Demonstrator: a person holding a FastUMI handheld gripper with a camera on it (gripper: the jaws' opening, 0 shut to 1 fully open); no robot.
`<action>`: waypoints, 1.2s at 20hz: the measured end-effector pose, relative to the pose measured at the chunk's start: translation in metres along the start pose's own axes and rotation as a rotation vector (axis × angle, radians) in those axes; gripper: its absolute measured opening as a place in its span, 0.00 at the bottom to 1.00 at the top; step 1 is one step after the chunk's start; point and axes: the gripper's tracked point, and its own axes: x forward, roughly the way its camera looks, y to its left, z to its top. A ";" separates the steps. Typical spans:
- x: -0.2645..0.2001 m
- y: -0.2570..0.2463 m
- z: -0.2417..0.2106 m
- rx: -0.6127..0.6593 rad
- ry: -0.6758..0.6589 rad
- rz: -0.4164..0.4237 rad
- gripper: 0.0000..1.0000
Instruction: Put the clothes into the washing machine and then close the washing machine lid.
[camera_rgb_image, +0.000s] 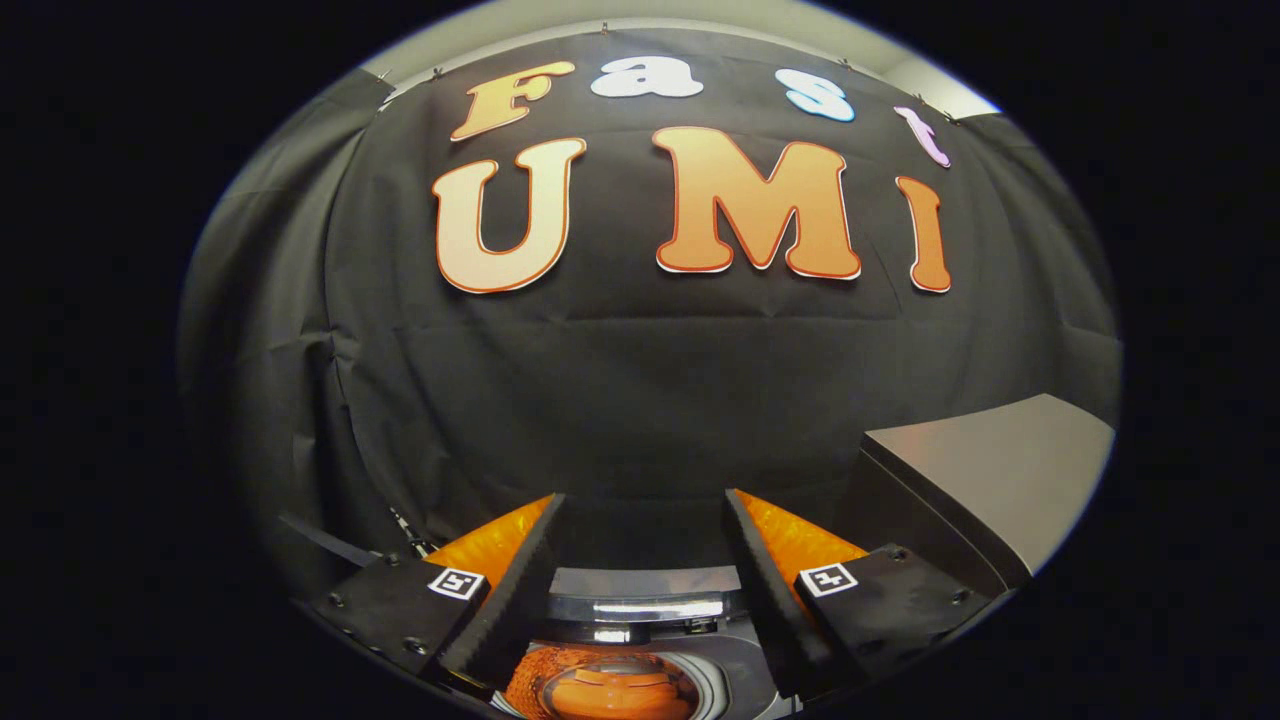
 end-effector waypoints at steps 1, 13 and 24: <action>-0.002 0.000 -0.001 0.003 -0.006 -0.001 0.99; -0.023 0.001 -0.016 0.000 -0.045 0.011 0.98; -0.038 -0.006 -0.120 -0.005 0.165 0.009 0.96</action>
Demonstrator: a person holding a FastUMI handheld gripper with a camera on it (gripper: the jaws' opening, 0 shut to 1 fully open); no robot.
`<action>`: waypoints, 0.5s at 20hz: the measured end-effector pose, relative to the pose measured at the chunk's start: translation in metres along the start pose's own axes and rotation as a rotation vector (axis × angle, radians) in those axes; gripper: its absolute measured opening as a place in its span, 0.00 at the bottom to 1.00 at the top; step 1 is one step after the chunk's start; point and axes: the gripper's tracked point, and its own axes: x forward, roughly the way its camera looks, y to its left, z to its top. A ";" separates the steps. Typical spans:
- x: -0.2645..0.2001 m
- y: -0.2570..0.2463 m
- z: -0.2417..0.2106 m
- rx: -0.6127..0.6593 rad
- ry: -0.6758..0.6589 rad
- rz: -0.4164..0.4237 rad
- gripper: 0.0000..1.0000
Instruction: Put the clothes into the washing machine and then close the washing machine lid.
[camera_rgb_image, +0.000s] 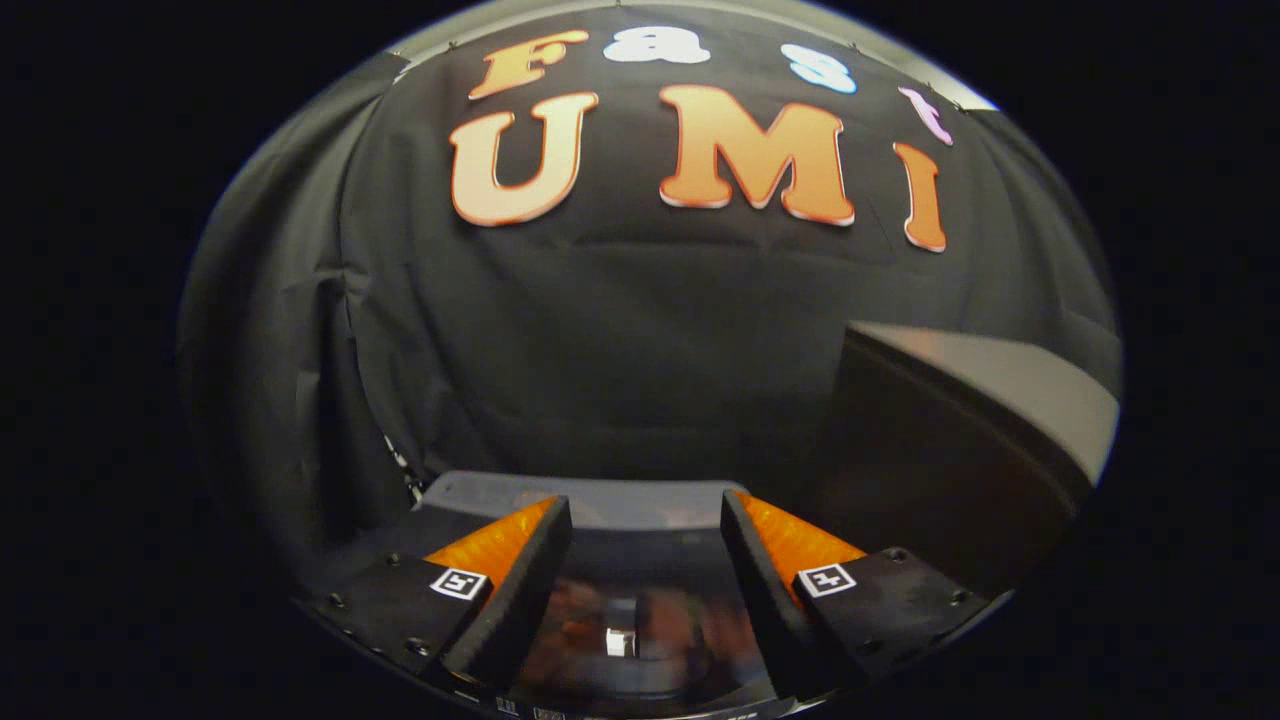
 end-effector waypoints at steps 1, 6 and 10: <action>0.001 0.000 -0.016 0.011 0.018 -0.008 0.96; -0.001 -0.002 -0.048 0.048 0.088 -0.027 0.96; -0.003 -0.003 -0.033 0.045 0.058 -0.031 0.97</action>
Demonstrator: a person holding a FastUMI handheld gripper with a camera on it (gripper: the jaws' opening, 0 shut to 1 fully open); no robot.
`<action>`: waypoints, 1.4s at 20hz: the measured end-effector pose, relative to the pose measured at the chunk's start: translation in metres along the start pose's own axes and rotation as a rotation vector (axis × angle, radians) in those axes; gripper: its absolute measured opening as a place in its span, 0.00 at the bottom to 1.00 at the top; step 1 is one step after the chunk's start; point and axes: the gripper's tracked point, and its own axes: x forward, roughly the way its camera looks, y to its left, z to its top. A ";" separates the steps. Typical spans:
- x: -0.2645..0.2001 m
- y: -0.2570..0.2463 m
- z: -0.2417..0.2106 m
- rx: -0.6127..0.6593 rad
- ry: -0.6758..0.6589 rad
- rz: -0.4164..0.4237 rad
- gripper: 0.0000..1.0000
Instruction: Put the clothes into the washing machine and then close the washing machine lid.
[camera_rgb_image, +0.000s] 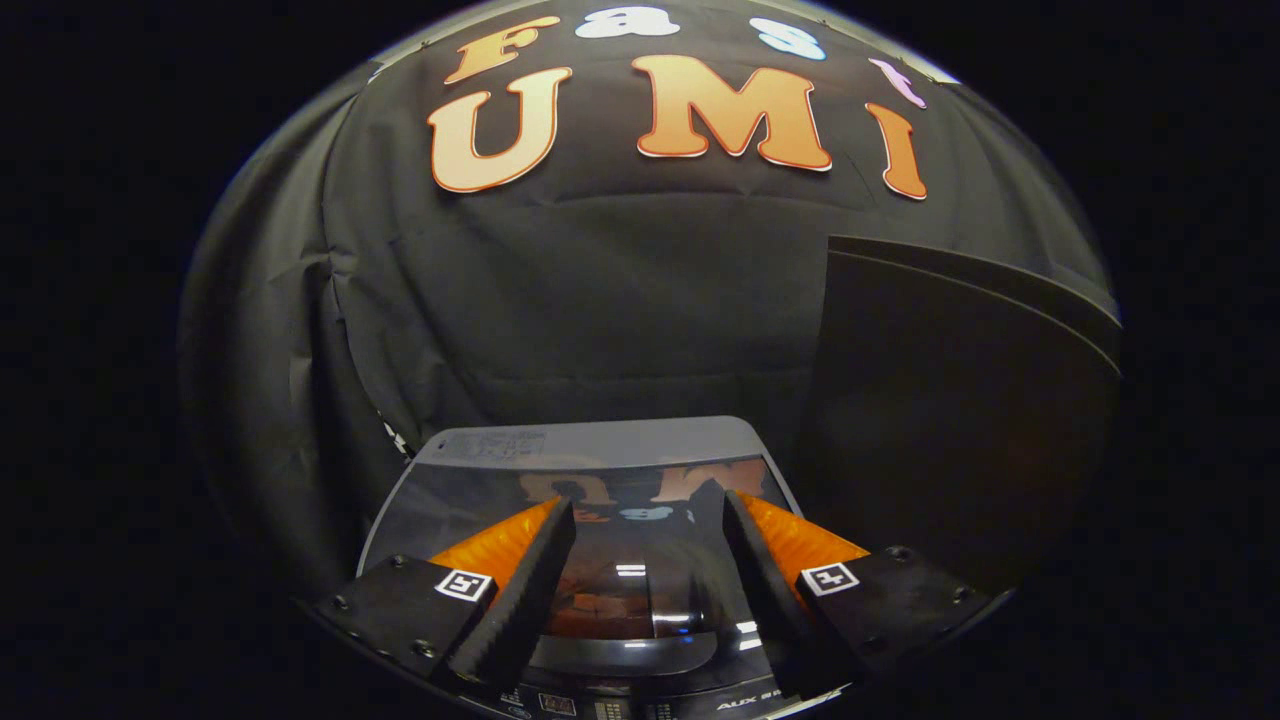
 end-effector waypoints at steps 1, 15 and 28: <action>-0.003 0.001 0.007 -0.006 -0.009 0.002 0.97; -0.125 -0.005 0.168 -0.010 -0.272 0.039 0.96; -0.284 -0.113 0.246 0.012 -0.412 0.046 0.96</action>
